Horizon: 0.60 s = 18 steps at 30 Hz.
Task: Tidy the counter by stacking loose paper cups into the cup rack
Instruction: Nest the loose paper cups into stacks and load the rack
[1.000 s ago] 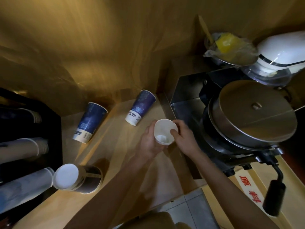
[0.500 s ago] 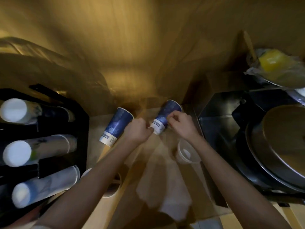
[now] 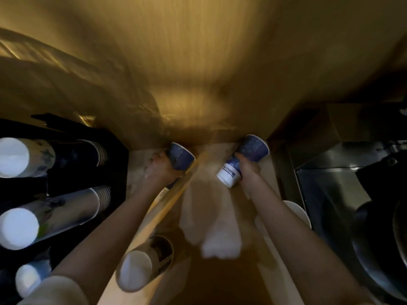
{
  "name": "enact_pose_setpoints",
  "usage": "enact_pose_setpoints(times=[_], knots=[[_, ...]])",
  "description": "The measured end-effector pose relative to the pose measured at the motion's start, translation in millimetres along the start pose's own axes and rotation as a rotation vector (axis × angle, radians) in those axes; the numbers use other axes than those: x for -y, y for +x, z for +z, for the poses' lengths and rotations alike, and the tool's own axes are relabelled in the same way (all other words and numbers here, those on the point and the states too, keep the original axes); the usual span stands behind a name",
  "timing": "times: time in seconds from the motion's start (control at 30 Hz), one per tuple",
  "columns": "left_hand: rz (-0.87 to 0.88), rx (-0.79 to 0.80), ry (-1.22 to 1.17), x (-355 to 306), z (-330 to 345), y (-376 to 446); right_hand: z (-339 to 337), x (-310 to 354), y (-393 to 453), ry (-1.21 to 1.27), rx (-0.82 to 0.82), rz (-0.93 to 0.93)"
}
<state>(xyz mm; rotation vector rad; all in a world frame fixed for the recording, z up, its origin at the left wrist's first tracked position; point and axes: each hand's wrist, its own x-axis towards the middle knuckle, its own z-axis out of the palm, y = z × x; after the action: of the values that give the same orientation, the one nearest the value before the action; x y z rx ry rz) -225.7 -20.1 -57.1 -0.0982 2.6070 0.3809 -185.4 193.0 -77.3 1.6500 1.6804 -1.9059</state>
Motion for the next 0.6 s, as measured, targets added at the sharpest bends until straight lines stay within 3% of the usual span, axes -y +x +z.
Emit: enact_pose_setpoints(times=[0.33, 0.6], knots=[[0.009, -0.006, -0.100, 0.7, 3.6, 0.9, 4.0, -12.1, 2.4, 0.017, 0.082, -0.056], [0.085, -0.012, -0.554, -31.7, -23.0, -44.2, -19.7, 8.3, -54.2, 0.177, 0.250, -0.136]])
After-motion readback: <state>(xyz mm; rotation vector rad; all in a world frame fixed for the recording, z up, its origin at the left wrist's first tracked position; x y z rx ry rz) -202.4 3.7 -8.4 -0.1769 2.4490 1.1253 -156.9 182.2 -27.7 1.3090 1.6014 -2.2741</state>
